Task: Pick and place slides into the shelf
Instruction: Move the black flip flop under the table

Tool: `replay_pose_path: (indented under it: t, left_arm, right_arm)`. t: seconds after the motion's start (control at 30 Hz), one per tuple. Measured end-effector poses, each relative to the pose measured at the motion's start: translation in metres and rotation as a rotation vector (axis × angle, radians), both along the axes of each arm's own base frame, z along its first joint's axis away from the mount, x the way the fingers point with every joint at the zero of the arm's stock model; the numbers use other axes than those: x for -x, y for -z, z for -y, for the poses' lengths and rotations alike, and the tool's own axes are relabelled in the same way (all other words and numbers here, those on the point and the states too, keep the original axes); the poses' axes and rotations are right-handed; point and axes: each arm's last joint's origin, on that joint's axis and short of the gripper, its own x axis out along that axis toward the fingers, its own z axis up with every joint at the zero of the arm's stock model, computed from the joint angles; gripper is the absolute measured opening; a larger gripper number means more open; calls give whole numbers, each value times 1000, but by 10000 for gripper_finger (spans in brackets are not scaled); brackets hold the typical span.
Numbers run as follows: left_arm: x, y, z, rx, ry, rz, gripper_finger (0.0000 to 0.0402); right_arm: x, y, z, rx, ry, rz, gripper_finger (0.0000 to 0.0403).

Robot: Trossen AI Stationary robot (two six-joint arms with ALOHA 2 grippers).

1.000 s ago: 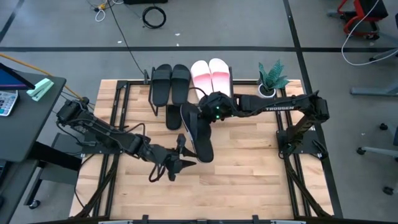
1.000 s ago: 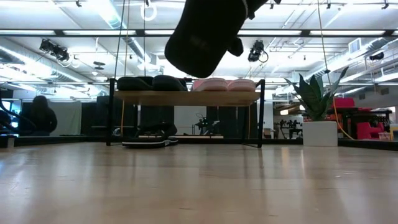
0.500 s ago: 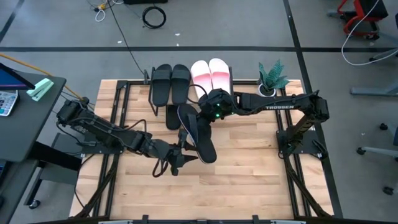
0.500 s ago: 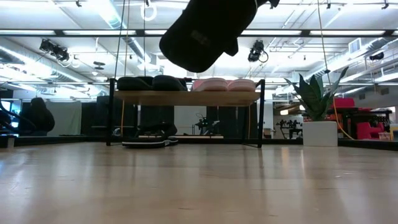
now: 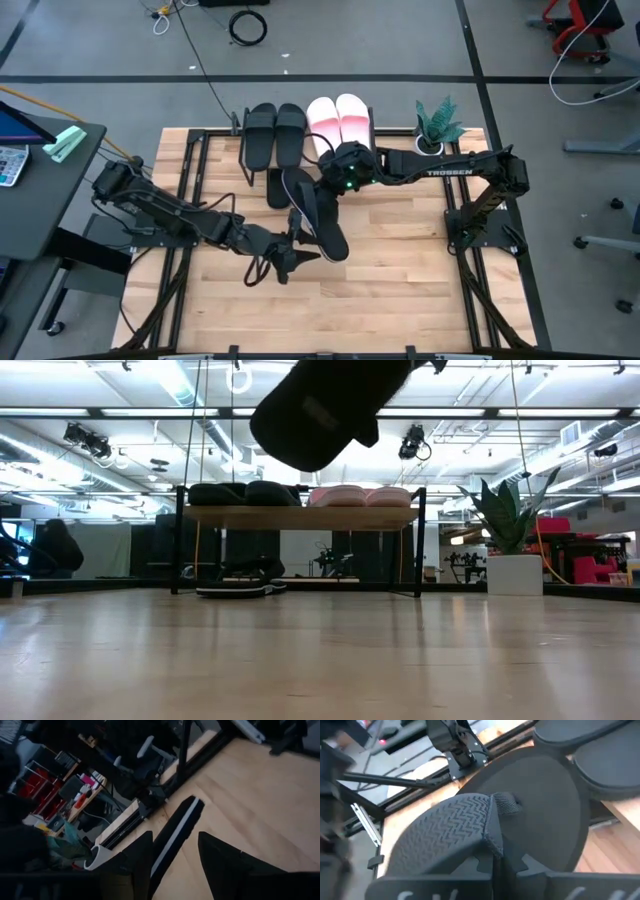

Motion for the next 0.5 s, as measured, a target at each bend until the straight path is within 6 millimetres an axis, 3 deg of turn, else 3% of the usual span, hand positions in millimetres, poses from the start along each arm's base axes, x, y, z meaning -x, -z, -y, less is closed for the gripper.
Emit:
replay_pose_path:
  t: [0.33, 0.5]
  left_arm:
    - [-9, 17, 8, -331, 110, -32, 165]
    - [-10, 16, 8, -388, 121, -14, 165]
  right_arm:
    - [-2, -3, -2, -50, -32, 36, 7]
    - [-2, -3, -2, -46, -35, 37, 8]
